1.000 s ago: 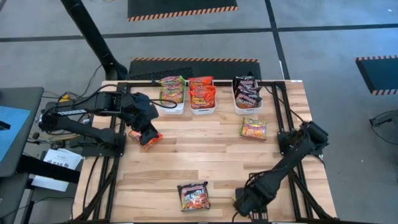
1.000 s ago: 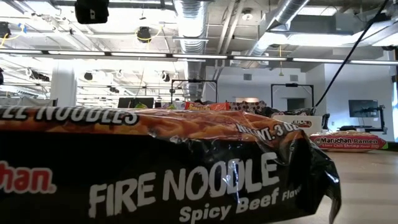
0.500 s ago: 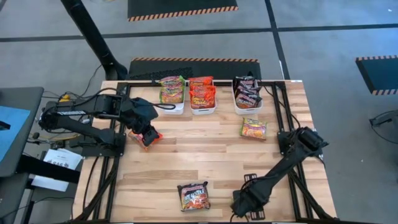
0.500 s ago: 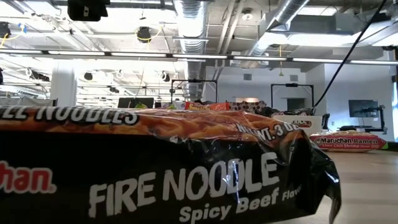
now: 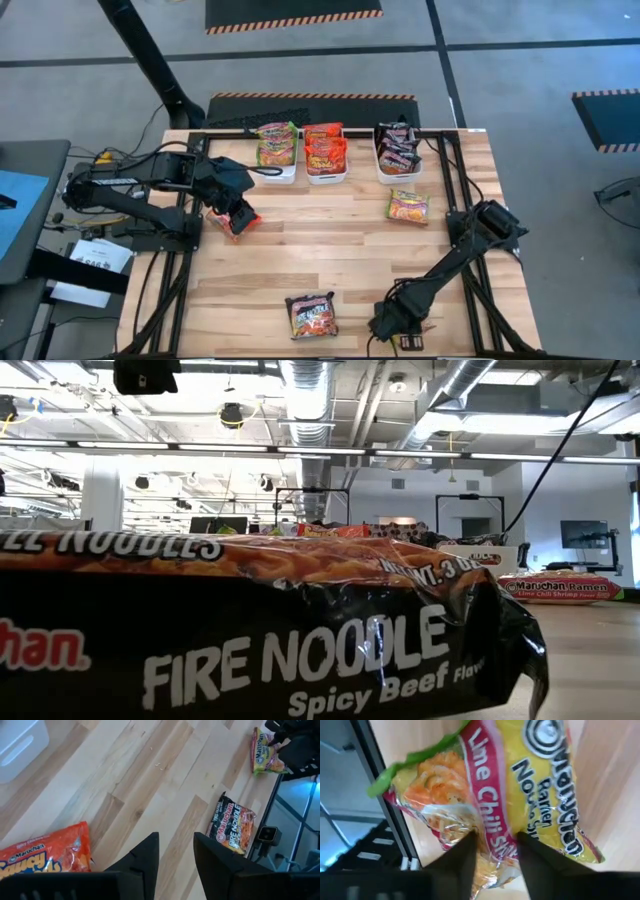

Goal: Sort Maruchan noodles
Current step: Put the green noodle pack into the left white bin

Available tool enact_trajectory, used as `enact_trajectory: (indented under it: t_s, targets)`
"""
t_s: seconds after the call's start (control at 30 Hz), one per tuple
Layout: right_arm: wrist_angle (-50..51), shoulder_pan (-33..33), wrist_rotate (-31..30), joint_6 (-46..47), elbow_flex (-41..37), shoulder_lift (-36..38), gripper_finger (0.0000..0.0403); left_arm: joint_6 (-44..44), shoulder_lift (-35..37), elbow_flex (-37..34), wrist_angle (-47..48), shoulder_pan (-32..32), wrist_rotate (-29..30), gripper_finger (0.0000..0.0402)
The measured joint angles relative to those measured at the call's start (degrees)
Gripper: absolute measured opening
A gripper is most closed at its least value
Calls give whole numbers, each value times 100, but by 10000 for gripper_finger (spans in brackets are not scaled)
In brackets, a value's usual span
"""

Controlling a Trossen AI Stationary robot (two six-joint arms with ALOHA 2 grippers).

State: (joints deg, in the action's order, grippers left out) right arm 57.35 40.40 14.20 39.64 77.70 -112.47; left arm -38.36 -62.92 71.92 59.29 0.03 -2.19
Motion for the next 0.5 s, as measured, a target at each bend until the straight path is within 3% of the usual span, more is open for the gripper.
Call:
enact_trajectory:
  t_s: [0.27,0.5]
  targets:
    - [-179,-259,-87,236,-3,-12,17,19,0,2,42,2,465,155]
    - [-137,-392,-144,289,75,42,5,-63,0,0,42,7,513,184]
